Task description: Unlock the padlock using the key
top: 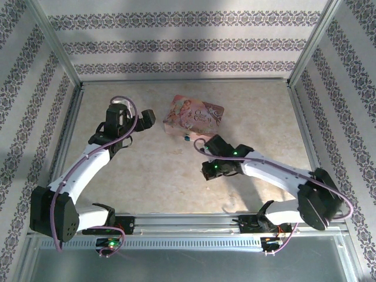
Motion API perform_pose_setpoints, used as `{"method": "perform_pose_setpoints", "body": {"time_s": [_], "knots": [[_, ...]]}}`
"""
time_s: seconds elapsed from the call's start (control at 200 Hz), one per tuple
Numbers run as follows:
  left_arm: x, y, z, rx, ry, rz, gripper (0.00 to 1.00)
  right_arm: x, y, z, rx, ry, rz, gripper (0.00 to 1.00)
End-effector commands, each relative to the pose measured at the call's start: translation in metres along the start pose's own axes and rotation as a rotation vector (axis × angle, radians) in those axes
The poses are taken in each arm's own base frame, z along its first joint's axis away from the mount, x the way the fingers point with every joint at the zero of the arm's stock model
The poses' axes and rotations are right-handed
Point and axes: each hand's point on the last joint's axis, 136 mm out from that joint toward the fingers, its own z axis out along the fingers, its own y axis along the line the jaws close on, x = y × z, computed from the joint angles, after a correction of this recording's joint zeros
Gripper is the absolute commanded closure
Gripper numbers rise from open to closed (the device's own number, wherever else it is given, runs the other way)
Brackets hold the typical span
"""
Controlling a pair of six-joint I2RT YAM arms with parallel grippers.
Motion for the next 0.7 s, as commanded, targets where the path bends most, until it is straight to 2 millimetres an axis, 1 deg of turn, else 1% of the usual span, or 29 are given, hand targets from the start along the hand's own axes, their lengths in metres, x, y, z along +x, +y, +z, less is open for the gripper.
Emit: {"method": "perform_pose_setpoints", "body": {"time_s": [0.0, 0.065, 0.135, 0.245, 0.325, 0.435, 0.555, 0.605, 0.7], "knots": [[0.019, -0.016, 0.002, 0.091, 0.137, -0.161, 0.01, -0.027, -0.002, -0.016, -0.050, -0.157, 0.000, 1.00], [0.026, -0.027, 0.006, 0.150, 0.183, -0.237, 0.03, -0.043, -0.002, -0.030, -0.087, -0.248, 0.013, 1.00], [0.028, -0.038, 0.010, 0.216, 0.202, -0.326, 0.04, -0.058, -0.001, -0.045, -0.119, -0.344, 0.013, 1.00], [0.026, -0.060, 0.014, 0.339, 0.216, -0.457, 0.07, -0.083, 0.003, -0.069, -0.157, -0.495, 0.000, 1.00], [0.024, -0.079, 0.016, 0.424, 0.227, -0.504, 0.10, -0.096, 0.007, -0.083, -0.178, -0.586, -0.021, 1.00], [0.024, -0.105, 0.016, 0.503, 0.249, -0.509, 0.15, -0.112, 0.013, -0.098, -0.190, -0.681, -0.054, 1.00], [0.024, -0.134, 0.014, 0.588, 0.268, -0.453, 0.19, -0.124, 0.017, -0.107, -0.195, -0.748, -0.083, 1.00], [0.028, -0.146, 0.014, 0.616, 0.289, -0.424, 0.21, -0.129, 0.017, -0.108, -0.193, -0.768, -0.096, 1.00], [0.035, -0.163, 0.015, 0.647, 0.318, -0.392, 0.24, -0.138, 0.019, -0.113, -0.188, -0.806, -0.118, 1.00]]}}
